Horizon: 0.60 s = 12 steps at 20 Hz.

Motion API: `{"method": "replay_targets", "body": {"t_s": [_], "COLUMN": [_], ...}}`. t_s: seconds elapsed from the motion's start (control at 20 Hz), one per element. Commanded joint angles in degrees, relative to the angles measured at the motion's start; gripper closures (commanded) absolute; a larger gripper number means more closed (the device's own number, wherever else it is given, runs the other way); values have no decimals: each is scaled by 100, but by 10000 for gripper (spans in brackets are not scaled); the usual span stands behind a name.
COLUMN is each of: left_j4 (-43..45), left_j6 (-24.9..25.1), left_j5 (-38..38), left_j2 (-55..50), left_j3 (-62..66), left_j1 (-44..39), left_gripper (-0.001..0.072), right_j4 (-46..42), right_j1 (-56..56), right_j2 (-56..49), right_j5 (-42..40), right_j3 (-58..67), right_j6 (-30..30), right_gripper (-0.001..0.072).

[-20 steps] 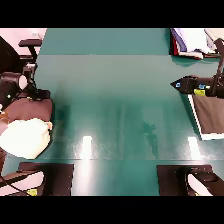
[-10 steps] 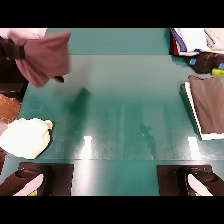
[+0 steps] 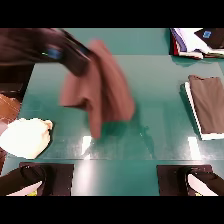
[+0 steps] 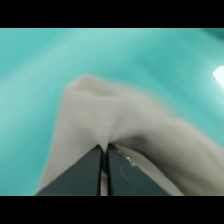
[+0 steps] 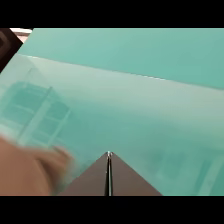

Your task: Fold the shirts.

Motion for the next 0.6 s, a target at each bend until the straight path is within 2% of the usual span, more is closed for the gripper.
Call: {"method": "replay_targets", "body": {"t_s": [0.0,0.05,0.2,0.4,0.55], "left_j4": [-822,-1123,-1069,-1064,-1633], "left_j6": [120,98,33,-245,-389], "left_j5": [70,245,256,-273,-168], "left_j2": [-1045,-1261,-1370,-1298,-1386], "left_j3": [39,39,42,-70,-835], "left_j1": [-507,-487,-122,1250,1971], "left_gripper": [363,138,153,152,152], "right_j4": [0,0,-50,-280,-282], "right_j1": [2,2,2,2,2], "right_j2": [-190,-186,-149,-74,-87], "right_j5": [402,455,544,557,562], "right_j3": [562,612,675,669,669], "right_j6": [0,2,0,2,2], "right_gripper": [693,693,693,693,693]}}
